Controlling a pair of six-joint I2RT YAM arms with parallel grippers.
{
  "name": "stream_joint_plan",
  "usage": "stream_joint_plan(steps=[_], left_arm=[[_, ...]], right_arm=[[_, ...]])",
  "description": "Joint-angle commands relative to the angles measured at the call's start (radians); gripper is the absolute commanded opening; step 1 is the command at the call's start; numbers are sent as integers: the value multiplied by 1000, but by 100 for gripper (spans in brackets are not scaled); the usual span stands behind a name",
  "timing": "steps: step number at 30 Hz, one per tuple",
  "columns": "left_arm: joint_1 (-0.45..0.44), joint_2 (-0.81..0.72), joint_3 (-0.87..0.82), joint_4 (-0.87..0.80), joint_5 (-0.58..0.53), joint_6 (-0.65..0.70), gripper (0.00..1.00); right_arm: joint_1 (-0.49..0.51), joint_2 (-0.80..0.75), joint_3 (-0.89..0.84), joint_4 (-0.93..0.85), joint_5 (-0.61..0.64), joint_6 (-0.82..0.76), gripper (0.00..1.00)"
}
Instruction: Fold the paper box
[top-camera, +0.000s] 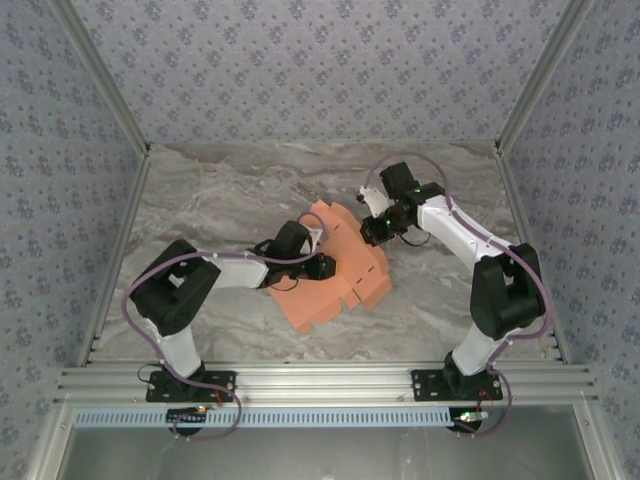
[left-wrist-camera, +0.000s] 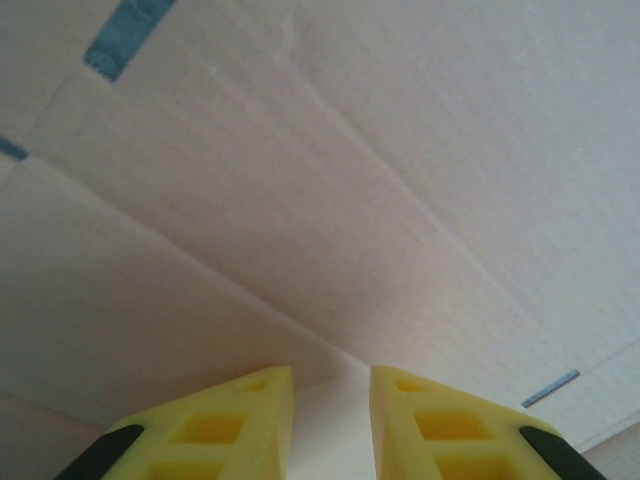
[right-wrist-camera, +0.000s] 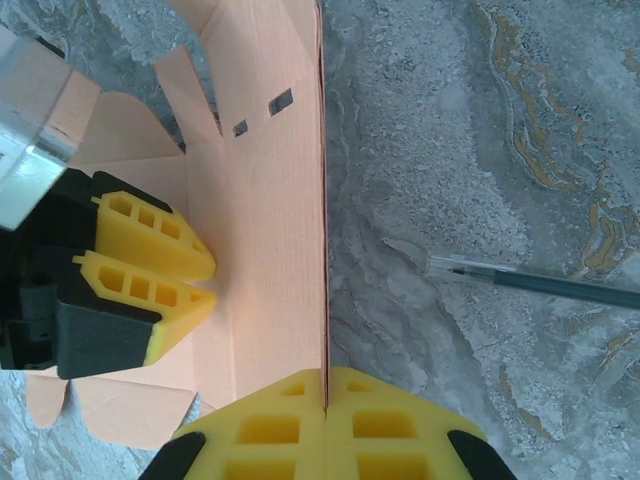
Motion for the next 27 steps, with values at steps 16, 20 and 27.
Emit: stream_joint_plan(steps=[16, 20, 27], left_arm=[[-71, 156, -47, 355, -88, -190, 21], [-71, 159, -56, 369, -98, -183, 21], [-71, 180, -93, 463, -112, -208, 21]], right_arm=[[181, -68, -19, 58, 320, 80, 0], [270, -100, -68, 107, 460, 116, 0], [363, -129, -154, 215, 575, 164, 0]])
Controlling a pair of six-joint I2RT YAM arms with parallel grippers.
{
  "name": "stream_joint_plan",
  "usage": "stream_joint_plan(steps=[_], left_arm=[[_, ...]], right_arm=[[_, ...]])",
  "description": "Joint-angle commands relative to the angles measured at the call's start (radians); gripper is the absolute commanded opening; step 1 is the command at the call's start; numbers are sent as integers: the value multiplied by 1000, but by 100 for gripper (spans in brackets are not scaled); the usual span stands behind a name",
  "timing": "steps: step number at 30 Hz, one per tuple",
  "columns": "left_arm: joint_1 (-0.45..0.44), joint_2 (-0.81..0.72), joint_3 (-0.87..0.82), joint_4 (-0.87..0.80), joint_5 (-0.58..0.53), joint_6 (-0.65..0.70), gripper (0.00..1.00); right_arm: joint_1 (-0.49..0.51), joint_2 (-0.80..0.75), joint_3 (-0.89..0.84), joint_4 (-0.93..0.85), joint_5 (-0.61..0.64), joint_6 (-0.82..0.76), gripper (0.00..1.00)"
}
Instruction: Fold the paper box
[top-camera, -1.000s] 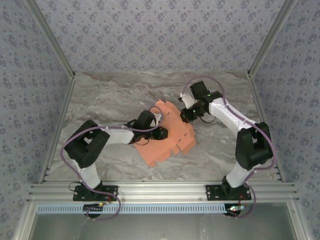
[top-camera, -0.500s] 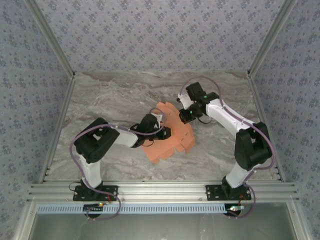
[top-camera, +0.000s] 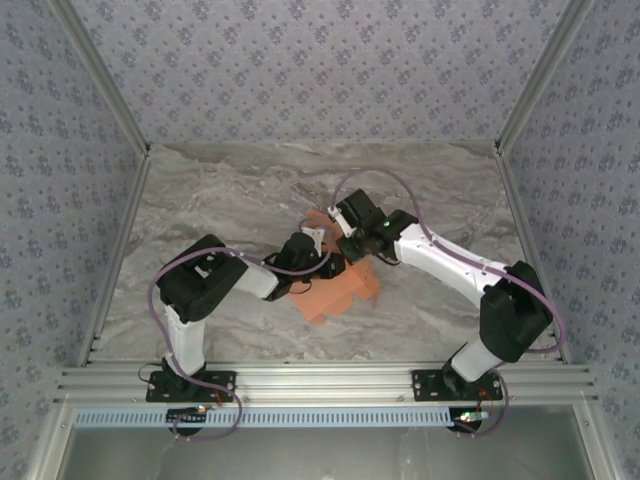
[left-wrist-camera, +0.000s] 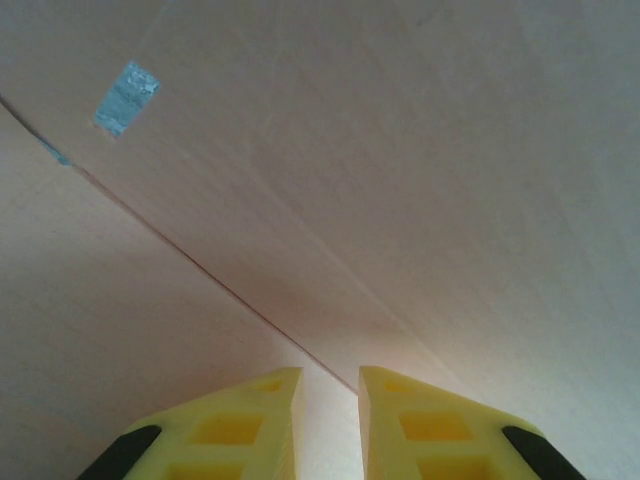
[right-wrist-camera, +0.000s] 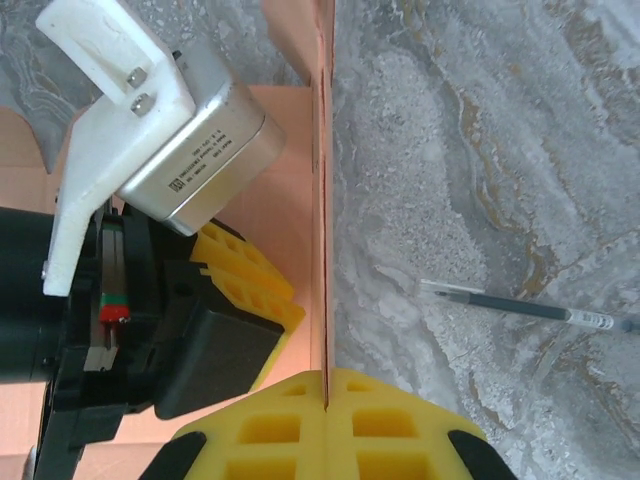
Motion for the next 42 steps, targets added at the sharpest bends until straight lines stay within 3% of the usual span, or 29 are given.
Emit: stream_joint_plan(steps=[1, 16, 24, 31, 42], left_arm=[[-15, 36, -40, 29, -7, -23, 21], [-9, -140, -98, -28, -31, 11, 38], [-5, -216, -136, -98, -75, 34, 40], [-3, -152, -121, -104, -90, 17, 34], [-26, -4, -180, 195, -109, -174, 19]], right_arm=[[22, -6, -48, 77, 66, 50, 0], [-7, -23, -19, 40, 135, -12, 0], [-33, -27, -5, 25, 121, -51, 0], [-26, -19, 32, 15, 115, -62, 0], [89, 37, 13, 57, 207, 21, 0]])
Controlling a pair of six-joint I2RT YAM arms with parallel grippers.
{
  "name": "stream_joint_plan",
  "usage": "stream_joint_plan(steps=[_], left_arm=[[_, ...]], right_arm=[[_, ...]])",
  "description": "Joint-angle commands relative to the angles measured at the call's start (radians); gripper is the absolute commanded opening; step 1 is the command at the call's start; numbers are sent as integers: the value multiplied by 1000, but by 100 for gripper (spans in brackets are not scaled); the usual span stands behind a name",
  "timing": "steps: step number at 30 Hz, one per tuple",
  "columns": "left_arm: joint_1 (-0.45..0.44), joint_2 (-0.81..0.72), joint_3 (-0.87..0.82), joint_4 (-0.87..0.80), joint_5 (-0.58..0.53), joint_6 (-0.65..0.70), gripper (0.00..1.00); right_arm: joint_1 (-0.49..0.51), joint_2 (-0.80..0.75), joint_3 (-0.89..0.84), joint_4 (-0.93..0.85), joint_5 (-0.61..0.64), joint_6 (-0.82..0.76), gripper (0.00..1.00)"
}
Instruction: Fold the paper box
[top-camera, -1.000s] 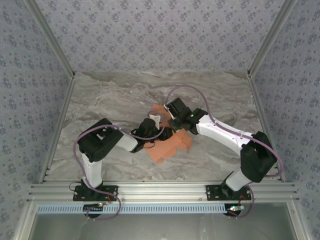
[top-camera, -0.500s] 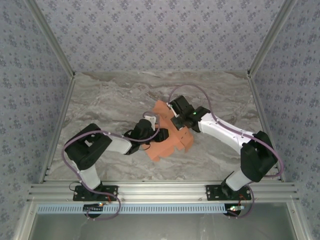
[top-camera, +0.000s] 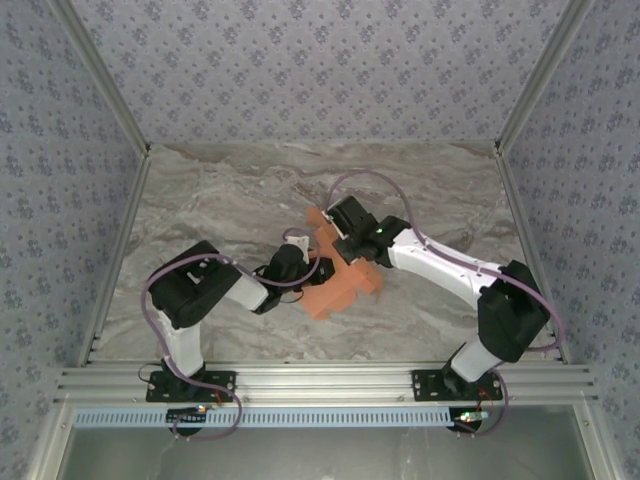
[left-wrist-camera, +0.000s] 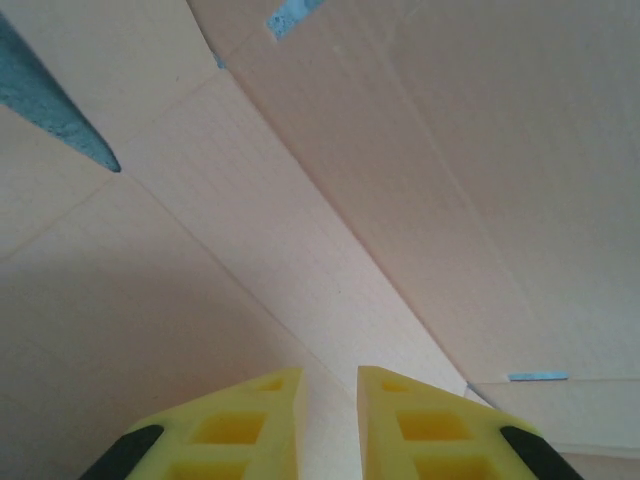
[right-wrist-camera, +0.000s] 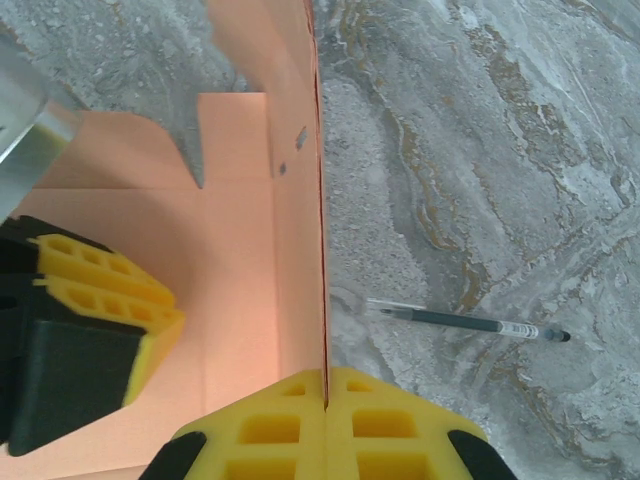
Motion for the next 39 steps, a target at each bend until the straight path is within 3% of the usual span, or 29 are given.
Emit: stream_joint_plan(steps=[1, 9, 22, 34, 39], left_arm=[[-21, 59, -23, 60, -5, -67, 18], [-20, 27, -45, 60, -28, -50, 20], [81, -91, -106, 38, 51, 10, 38], [233, -303, -152, -167, 101, 47, 42], [293, -448, -158, -321, 97, 90, 44]], right_arm=[[44, 21, 11, 32, 57, 44, 0], [86, 20, -19, 48, 194, -26, 0], [127, -32, -198, 391, 422, -444, 0], [130, -7, -329, 695, 437, -792, 0], [128, -2, -367, 773, 428, -866, 0]])
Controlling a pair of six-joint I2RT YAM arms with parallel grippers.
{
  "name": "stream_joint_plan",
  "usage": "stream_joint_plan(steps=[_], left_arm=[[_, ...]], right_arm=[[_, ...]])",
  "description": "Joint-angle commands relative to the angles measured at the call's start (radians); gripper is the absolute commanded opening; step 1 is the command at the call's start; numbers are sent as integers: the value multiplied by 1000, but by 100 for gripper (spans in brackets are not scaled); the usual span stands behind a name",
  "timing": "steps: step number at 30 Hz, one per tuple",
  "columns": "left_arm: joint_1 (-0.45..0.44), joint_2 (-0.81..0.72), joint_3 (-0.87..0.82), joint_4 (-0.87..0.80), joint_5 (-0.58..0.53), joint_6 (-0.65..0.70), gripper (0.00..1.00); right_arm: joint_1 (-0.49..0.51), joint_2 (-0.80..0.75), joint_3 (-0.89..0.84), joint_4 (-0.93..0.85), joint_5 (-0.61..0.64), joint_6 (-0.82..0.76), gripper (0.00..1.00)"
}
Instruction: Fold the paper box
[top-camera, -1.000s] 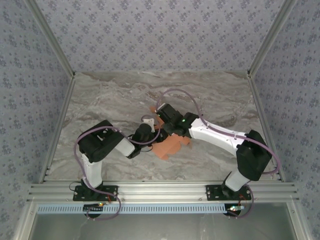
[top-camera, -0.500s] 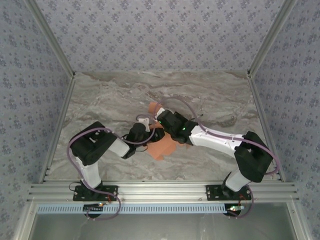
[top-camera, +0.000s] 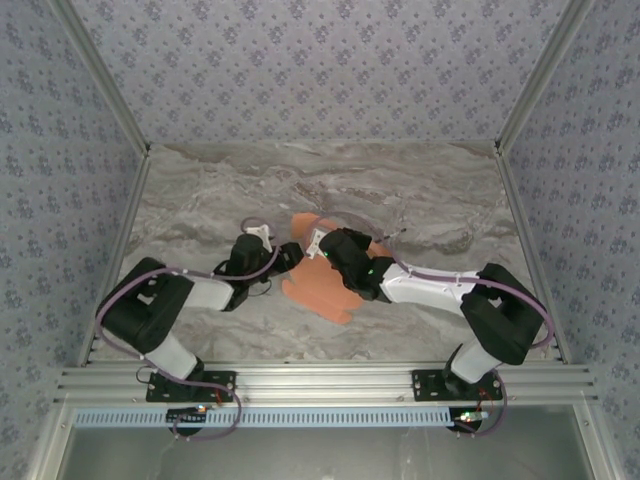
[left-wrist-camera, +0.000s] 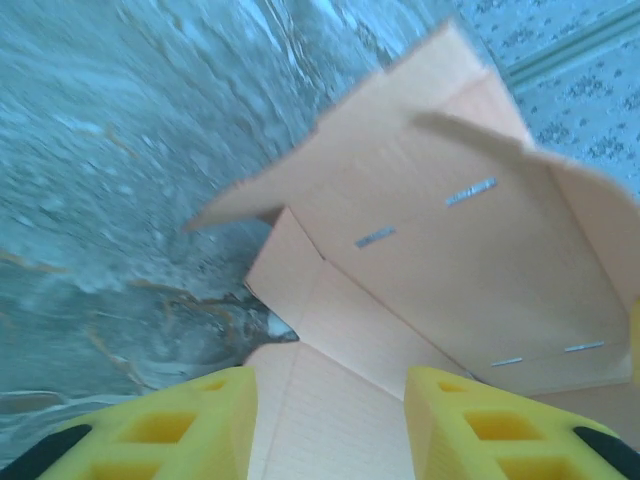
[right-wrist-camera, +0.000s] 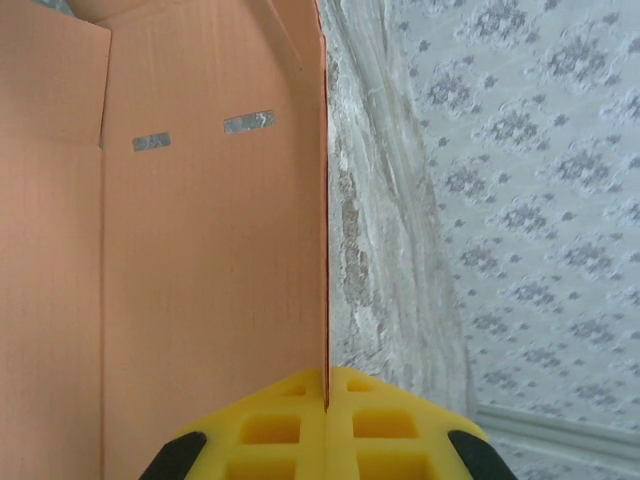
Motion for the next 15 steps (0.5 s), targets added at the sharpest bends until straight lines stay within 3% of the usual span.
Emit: stream_joint_plan(steps=[1, 6, 15], left_arm=[[26, -103, -1, -150, 12, 64, 44], [46, -216, 24, -287, 4, 136, 48], [47, -237, 111, -388, 119, 221, 50]], right_arm=[[5, 8, -29, 111, 25, -101, 0], [-16, -17, -18, 54, -31, -67, 0], [-124, -161, 50, -242, -309, 158, 0]])
